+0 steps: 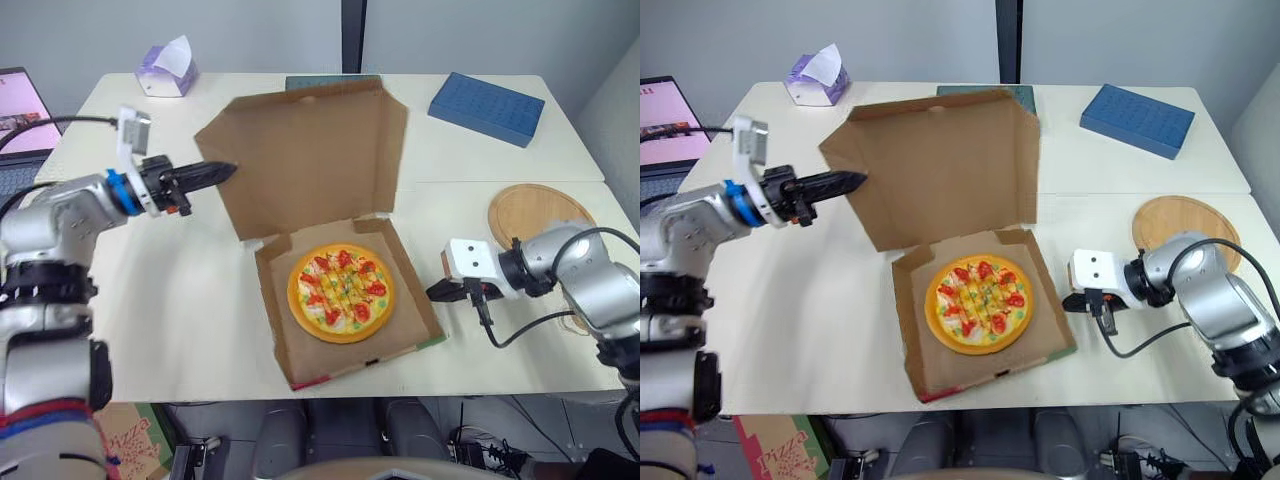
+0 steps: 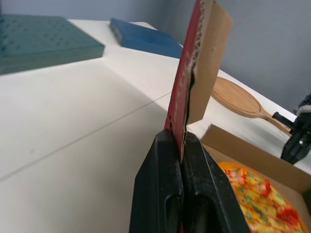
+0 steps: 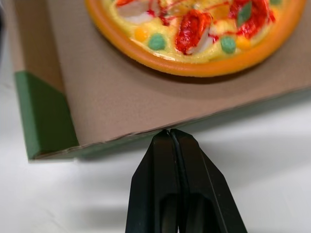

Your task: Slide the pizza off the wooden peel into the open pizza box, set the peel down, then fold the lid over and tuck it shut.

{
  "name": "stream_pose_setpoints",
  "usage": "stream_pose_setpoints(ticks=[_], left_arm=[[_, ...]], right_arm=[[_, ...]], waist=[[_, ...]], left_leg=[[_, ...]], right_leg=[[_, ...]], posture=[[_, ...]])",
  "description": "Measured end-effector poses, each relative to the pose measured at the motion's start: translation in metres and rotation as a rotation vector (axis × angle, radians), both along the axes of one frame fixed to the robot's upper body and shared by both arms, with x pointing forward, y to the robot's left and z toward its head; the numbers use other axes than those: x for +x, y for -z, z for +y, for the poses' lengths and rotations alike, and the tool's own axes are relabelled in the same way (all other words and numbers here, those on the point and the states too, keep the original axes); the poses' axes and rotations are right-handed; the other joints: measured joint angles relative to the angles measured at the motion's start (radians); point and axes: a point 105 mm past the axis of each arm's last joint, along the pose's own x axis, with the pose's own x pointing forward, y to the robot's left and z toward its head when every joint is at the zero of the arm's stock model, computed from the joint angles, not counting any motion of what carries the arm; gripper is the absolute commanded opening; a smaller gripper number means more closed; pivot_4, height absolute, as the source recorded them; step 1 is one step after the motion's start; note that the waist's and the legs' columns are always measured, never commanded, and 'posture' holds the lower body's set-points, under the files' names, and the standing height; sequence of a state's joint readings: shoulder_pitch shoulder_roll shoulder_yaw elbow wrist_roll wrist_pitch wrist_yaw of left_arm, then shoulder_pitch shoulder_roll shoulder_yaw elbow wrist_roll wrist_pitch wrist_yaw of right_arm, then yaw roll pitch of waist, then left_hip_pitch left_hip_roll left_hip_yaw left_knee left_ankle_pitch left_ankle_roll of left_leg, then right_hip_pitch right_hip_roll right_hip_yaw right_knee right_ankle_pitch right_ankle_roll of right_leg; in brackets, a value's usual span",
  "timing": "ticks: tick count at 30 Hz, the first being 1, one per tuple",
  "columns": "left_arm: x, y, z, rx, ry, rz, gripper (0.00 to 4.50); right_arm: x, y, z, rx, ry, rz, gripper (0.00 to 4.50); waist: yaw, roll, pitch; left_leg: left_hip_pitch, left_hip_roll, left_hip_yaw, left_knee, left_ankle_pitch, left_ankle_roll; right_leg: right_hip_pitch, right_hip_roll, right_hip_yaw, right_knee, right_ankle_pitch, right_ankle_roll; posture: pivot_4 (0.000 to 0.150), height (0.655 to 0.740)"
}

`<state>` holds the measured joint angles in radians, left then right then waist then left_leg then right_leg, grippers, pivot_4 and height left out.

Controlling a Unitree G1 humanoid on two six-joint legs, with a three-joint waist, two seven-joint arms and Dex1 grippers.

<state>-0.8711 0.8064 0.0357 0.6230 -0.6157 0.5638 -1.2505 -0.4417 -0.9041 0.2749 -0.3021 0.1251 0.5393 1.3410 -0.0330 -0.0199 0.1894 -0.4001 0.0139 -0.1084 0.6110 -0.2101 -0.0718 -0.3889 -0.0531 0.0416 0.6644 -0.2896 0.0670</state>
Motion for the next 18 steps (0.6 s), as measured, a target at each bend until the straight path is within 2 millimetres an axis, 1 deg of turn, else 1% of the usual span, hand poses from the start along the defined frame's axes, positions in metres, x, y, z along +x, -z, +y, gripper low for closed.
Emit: stream_pose_setpoints(ticks=[3,6,9,11,12,13,15,16,18], left_arm=[[0.008,-0.007,-0.005,0.013,0.025,-0.024,0.00],[0.012,-0.011,-0.005,0.037,0.043,-0.043,0.00],[0.014,-0.012,-0.005,0.067,0.064,-0.065,0.00],[0.014,-0.011,-0.005,0.089,0.072,-0.084,0.00],[0.014,-0.011,-0.005,0.100,0.077,-0.099,0.00],[0.015,-0.010,-0.005,0.119,0.080,-0.119,0.00],[0.015,-0.010,-0.007,0.144,0.087,-0.156,0.00],[0.015,-0.012,-0.006,0.145,0.084,-0.171,0.00],[0.015,-0.014,-0.006,0.144,0.082,-0.185,0.00]], right_arm=[[-0.007,-0.004,0.009,0.036,0.026,0.005,0.04],[-0.013,-0.005,0.015,0.058,0.042,0.012,0.04],[-0.011,-0.006,0.019,0.079,0.074,-0.014,0.04],[-0.004,-0.013,0.019,0.122,0.113,-0.058,0.39],[0.003,-0.020,0.020,0.178,0.155,-0.092,0.55],[0.014,-0.033,0.021,0.266,0.222,-0.139,0.90],[0.029,-0.053,0.018,0.383,0.323,-0.201,1.58],[0.035,-0.064,0.017,0.442,0.373,-0.228,1.95],[0.044,-0.078,0.015,0.521,0.448,-0.264,2.66]], waist=[[-0.001,0.000,0.000],[-0.002,0.000,0.000],[-0.003,0.000,0.000],[-0.003,0.000,0.000],[-0.003,-0.001,0.000],[-0.004,-0.001,0.000],[-0.001,-0.001,0.000],[-0.001,-0.001,0.001],[-0.001,-0.001,0.001]], left_leg=[[0.000,0.000,0.000,0.000,0.000,0.000],[0.000,0.000,0.000,0.000,0.000,0.000],[0.000,0.000,0.000,0.000,0.000,0.000],[0.000,0.000,0.000,0.000,0.000,0.000],[0.000,0.000,0.000,0.000,0.000,0.000],[0.000,0.000,0.000,0.000,0.000,0.000],[0.000,0.000,-0.001,0.000,0.000,0.000],[-0.001,0.000,-0.001,0.000,0.000,0.000],[-0.001,0.000,-0.001,0.000,0.000,0.000]], right_leg=[[0.000,0.000,0.000,0.000,0.000,0.000],[0.000,0.000,0.000,0.000,0.000,0.000],[0.000,0.000,0.000,0.000,0.000,0.000],[0.000,0.000,0.000,0.000,0.000,0.000],[0.000,0.000,0.000,0.001,0.000,0.000],[0.000,0.000,0.000,0.001,0.000,0.000],[0.000,0.000,0.000,0.001,0.002,-0.002],[0.000,0.000,0.000,0.001,0.002,-0.002],[0.000,0.000,0.000,0.001,0.002,-0.002]], posture=[[0.150,0.7400],[0.150,0.7400],[0.150,0.7400],[0.150,0.7400],[0.150,0.7400],[0.150,0.7400],[0.150,0.7400],[0.150,0.7400],[0.150,0.7400]])
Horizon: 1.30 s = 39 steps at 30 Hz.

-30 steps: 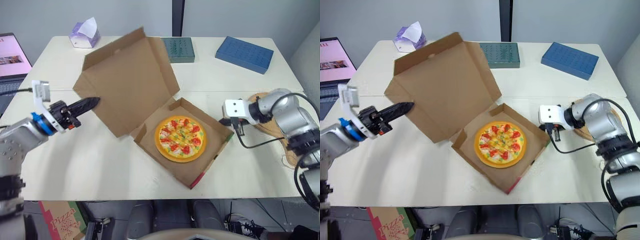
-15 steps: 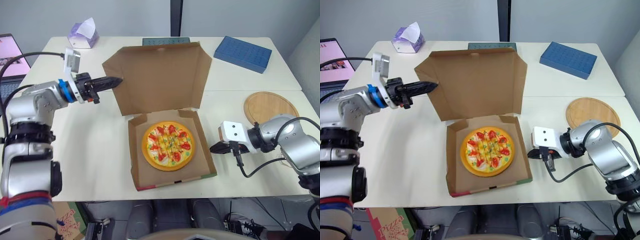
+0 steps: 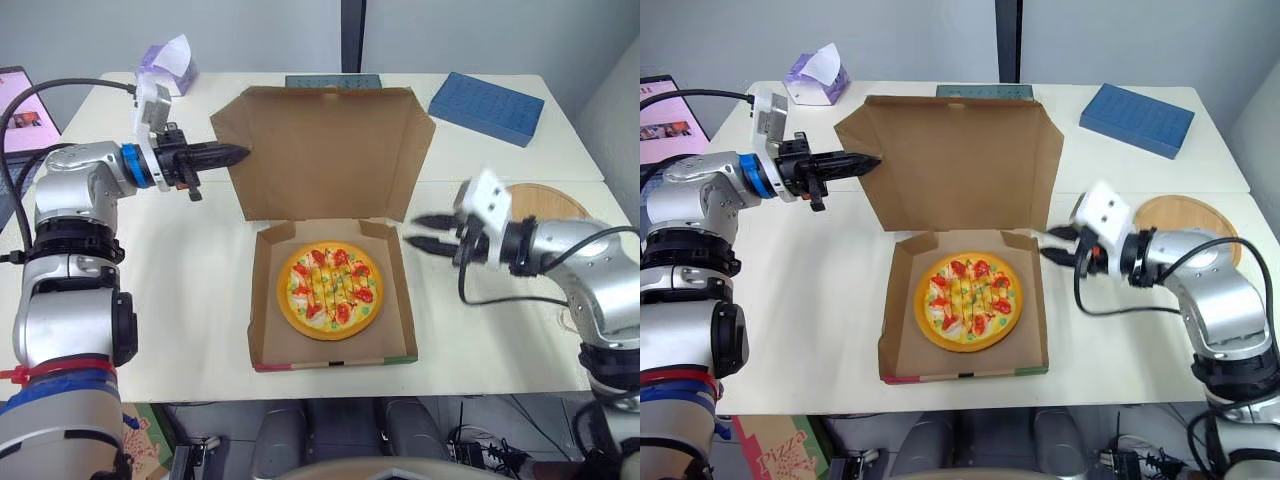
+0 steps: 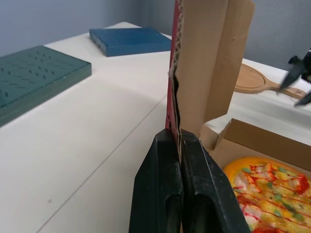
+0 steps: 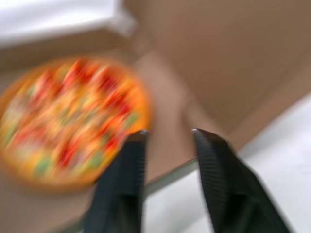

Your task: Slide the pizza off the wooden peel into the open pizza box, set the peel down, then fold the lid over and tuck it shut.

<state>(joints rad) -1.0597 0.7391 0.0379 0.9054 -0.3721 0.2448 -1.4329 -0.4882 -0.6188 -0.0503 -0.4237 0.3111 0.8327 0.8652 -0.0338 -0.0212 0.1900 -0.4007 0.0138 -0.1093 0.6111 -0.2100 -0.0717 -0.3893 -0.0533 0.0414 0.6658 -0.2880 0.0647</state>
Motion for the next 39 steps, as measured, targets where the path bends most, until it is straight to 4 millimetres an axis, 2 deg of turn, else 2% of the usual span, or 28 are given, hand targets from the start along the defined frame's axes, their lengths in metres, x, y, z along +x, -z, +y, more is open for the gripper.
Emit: stream_pose_setpoints(ticks=[5,8,12,16,20,29,33,39], left_arm=[[-0.002,-0.003,-0.002,-0.003,0.008,-0.025,0.00],[-0.003,-0.003,-0.002,-0.006,0.008,-0.029,0.00],[-0.004,-0.007,-0.004,-0.009,0.010,-0.051,0.00],[-0.008,-0.005,-0.004,-0.016,0.006,-0.046,0.00],[-0.009,-0.005,-0.003,-0.021,-0.006,-0.049,0.00],[-0.011,0.000,-0.003,0.008,-0.073,-0.084,0.00],[-0.008,0.001,-0.009,0.015,-0.121,-0.109,0.00],[0.003,-0.003,-0.031,0.001,-0.162,-0.137,0.00]], right_arm=[[0.020,-0.022,-0.006,0.130,0.163,-0.038,4.49],[0.027,-0.027,-0.009,0.166,0.225,-0.036,4.49],[0.044,-0.040,-0.001,0.262,0.295,-0.044,4.49],[0.049,-0.043,0.004,0.285,0.312,-0.027,4.49],[0.053,-0.038,0.008,0.259,0.321,-0.010,3.27],[0.056,-0.037,0.008,0.228,0.349,-0.035,0.08],[0.057,-0.036,0.008,0.211,0.375,-0.057,0.01],[0.061,-0.039,0.001,0.188,0.448,-0.120,0.01]], waist=[[-0.001,0.000,0.000],[-0.001,0.000,0.000],[-0.005,0.000,0.000],[-0.008,0.000,0.000],[-0.010,0.000,0.000],[-0.014,0.000,0.000],[-0.013,0.000,0.000],[-0.009,0.000,0.000]], left_leg=[[0.000,0.000,0.000,0.000,0.000,0.000],[0.000,0.000,0.000,0.000,0.000,0.000],[0.000,0.000,0.000,0.000,0.000,0.000],[0.000,0.000,0.000,0.000,0.000,0.000],[-0.001,0.000,0.000,0.000,0.000,0.000],[-0.001,0.000,0.001,0.000,0.000,0.000],[-0.001,0.000,0.001,0.001,0.000,0.000],[-0.001,0.000,0.001,0.001,0.000,0.000]], right_leg=[[0.000,0.000,0.000,0.001,0.000,0.000],[-0.001,0.000,0.000,0.002,0.000,0.000],[-0.003,0.000,0.000,0.008,0.000,0.000],[-0.007,0.000,0.001,0.013,0.000,0.000],[-0.007,0.000,0.001,0.013,0.000,0.000],[-0.008,0.000,0.001,0.013,0.000,0.000],[-0.008,0.000,0.002,0.013,0.000,0.000],[-0.008,0.000,0.002,0.013,0.000,0.000]], posture=[[0.150,0.7400],[0.150,0.7400],[0.150,0.7400],[0.150,0.7400],[0.150,0.7400],[0.150,0.7400],[0.150,0.7400],[0.150,0.7400]])
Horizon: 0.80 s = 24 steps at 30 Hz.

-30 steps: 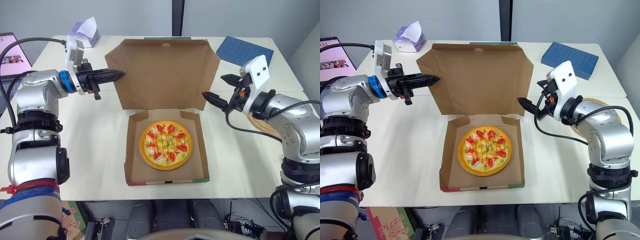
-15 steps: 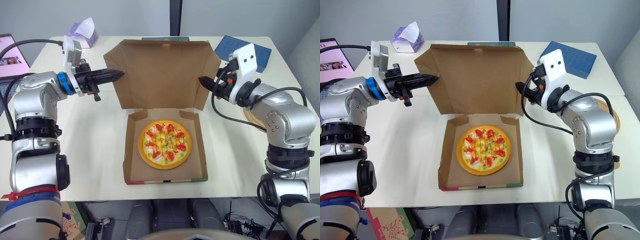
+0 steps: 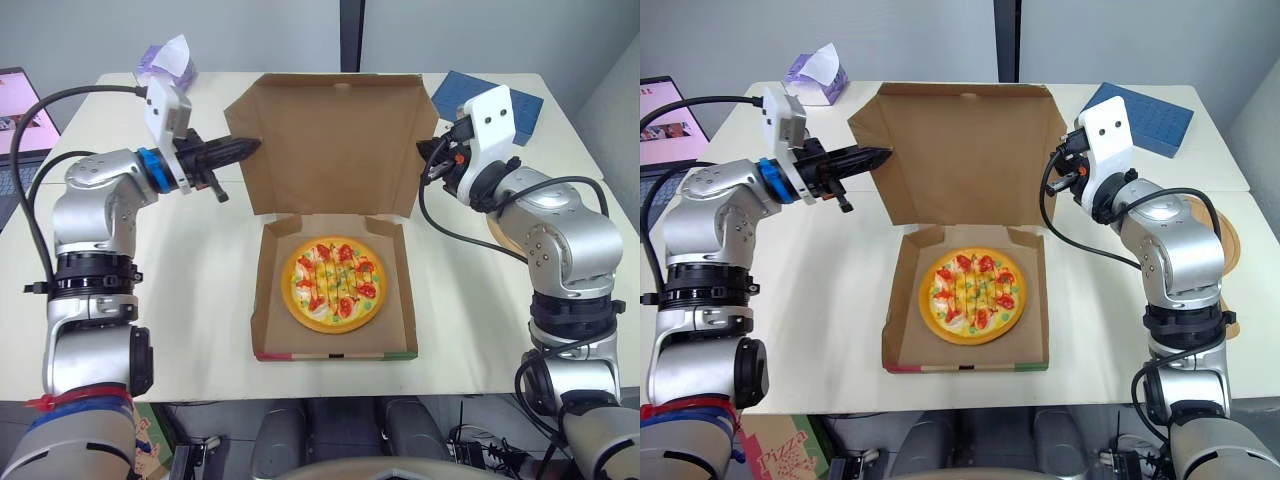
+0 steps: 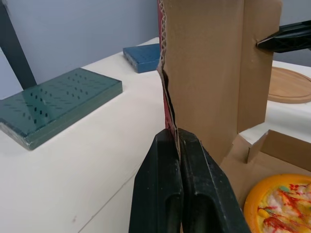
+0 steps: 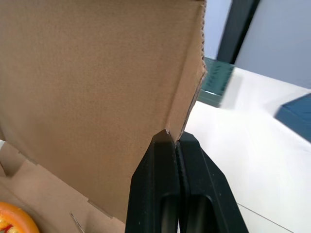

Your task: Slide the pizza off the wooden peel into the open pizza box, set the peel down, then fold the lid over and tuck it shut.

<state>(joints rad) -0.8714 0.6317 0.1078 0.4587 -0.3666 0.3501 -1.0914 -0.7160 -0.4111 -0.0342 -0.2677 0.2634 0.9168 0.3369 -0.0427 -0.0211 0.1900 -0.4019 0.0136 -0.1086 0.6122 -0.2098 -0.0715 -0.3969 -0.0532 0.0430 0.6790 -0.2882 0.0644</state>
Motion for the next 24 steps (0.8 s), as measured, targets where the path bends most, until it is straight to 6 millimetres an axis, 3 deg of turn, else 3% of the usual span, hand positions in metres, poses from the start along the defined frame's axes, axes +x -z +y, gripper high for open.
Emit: stream_pose_setpoints(ticks=[7,13,19,24], left_arm=[[0.009,-0.024,-0.020,-0.011,0.011,-0.061,0.00],[-0.003,-0.034,-0.018,-0.075,-0.020,-0.074,0.00],[-0.027,-0.008,-0.023,-0.216,-0.087,-0.035,0.00],[-0.041,-0.004,-0.025,-0.292,-0.155,-0.060,0.00]], right_arm=[[0.002,-0.011,-0.007,-0.018,0.049,-0.065,0.01],[-0.022,-0.020,-0.002,-0.039,-0.001,-0.117,0.01],[-0.037,-0.007,0.004,-0.013,-0.023,-0.090,0.01],[-0.046,-0.004,0.009,0.003,-0.030,-0.100,0.01]], waist=[[-0.007,0.000,0.000],[-0.018,0.000,0.000],[-0.016,0.000,0.000],[-0.009,0.000,0.000]], left_leg=[[0.000,0.000,0.000,0.000,0.000,0.000],[-0.004,0.000,0.001,0.000,0.000,0.000],[-0.005,0.000,0.001,0.000,0.000,0.000],[-0.005,0.000,0.001,0.002,0.000,0.000]], right_leg=[[0.000,0.000,0.000,0.000,0.000,0.000],[-0.006,0.000,0.001,0.001,0.000,0.000],[-0.007,0.000,0.002,0.001,0.000,0.000],[-0.006,0.000,0.002,0.002,0.000,0.000]], posture=[[0.150,0.7400],[0.150,0.7400],[0.150,0.7400],[0.150,0.7400]])
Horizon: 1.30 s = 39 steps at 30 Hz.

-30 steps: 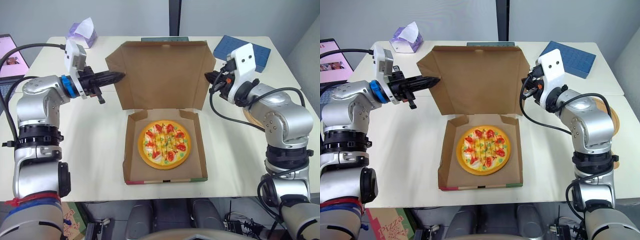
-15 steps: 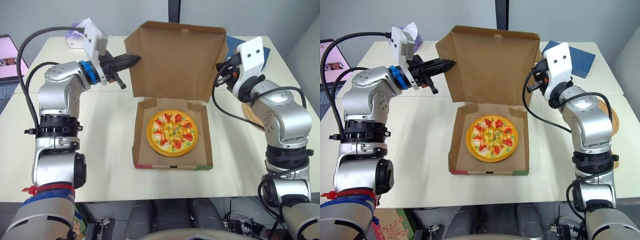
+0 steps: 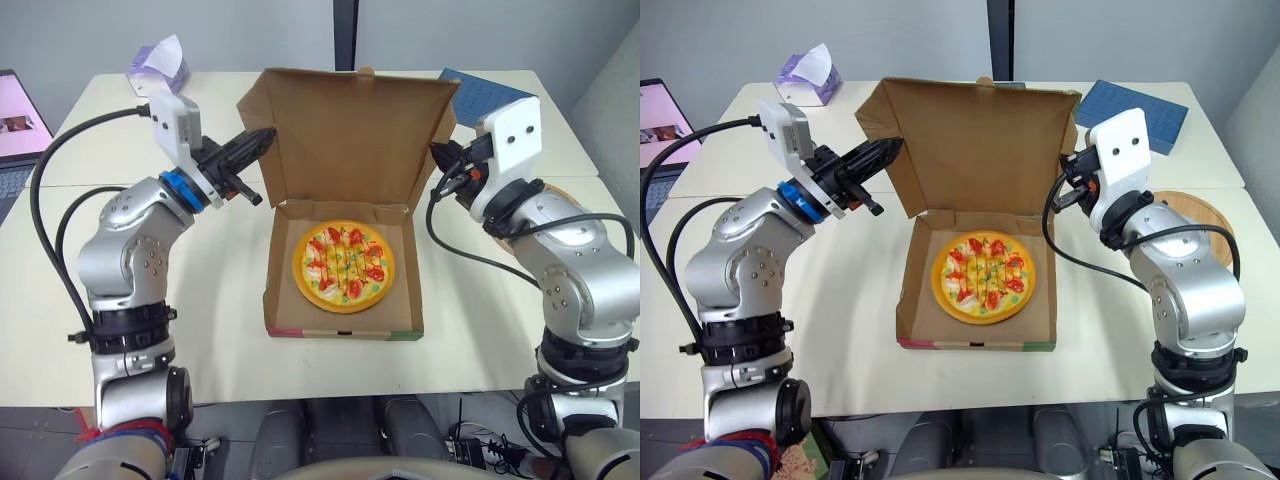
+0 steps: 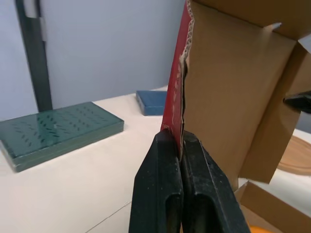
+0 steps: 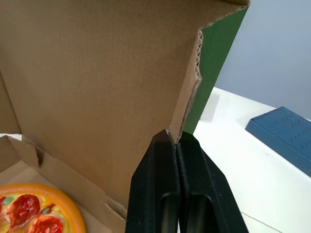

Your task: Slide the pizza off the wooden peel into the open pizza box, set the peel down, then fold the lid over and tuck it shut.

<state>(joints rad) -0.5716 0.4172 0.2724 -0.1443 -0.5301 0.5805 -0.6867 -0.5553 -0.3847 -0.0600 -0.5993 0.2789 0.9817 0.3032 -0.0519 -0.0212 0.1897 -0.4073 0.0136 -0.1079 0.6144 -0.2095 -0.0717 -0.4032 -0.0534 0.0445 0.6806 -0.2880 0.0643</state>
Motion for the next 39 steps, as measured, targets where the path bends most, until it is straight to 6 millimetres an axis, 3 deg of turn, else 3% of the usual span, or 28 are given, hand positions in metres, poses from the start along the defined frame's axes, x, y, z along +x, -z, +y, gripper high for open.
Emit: stream_pose_setpoints(ticks=[15,19,39], left_arm=[[-0.047,0.041,0.000,-0.070,-0.110,-0.007,0.00],[-0.063,0.055,-0.004,-0.080,-0.107,0.004,0.00],[-0.093,0.091,-0.013,-0.105,-0.123,0.028,0.00]], right_arm=[[-0.027,0.021,0.008,0.024,-0.054,0.028,0.01],[-0.035,0.033,0.006,0.040,-0.050,0.052,0.01],[-0.060,0.075,0.002,0.110,-0.029,0.038,0.01]], waist=[[0.003,0.000,-0.001],[0.003,0.000,-0.001],[0.010,-0.001,-0.003]], left_leg=[[0.002,0.000,0.000,0.000,0.000,0.000],[0.011,0.000,0.000,-0.002,0.000,0.000],[0.013,0.000,0.000,-0.002,0.000,0.000]], right_leg=[[0.002,0.000,0.000,0.000,0.000,0.000],[0.013,0.000,0.000,-0.005,-0.001,-0.001],[0.016,0.000,0.000,-0.008,-0.003,0.001]], posture=[[0.150,0.7400],[0.150,0.7400],[0.150,0.7400]])
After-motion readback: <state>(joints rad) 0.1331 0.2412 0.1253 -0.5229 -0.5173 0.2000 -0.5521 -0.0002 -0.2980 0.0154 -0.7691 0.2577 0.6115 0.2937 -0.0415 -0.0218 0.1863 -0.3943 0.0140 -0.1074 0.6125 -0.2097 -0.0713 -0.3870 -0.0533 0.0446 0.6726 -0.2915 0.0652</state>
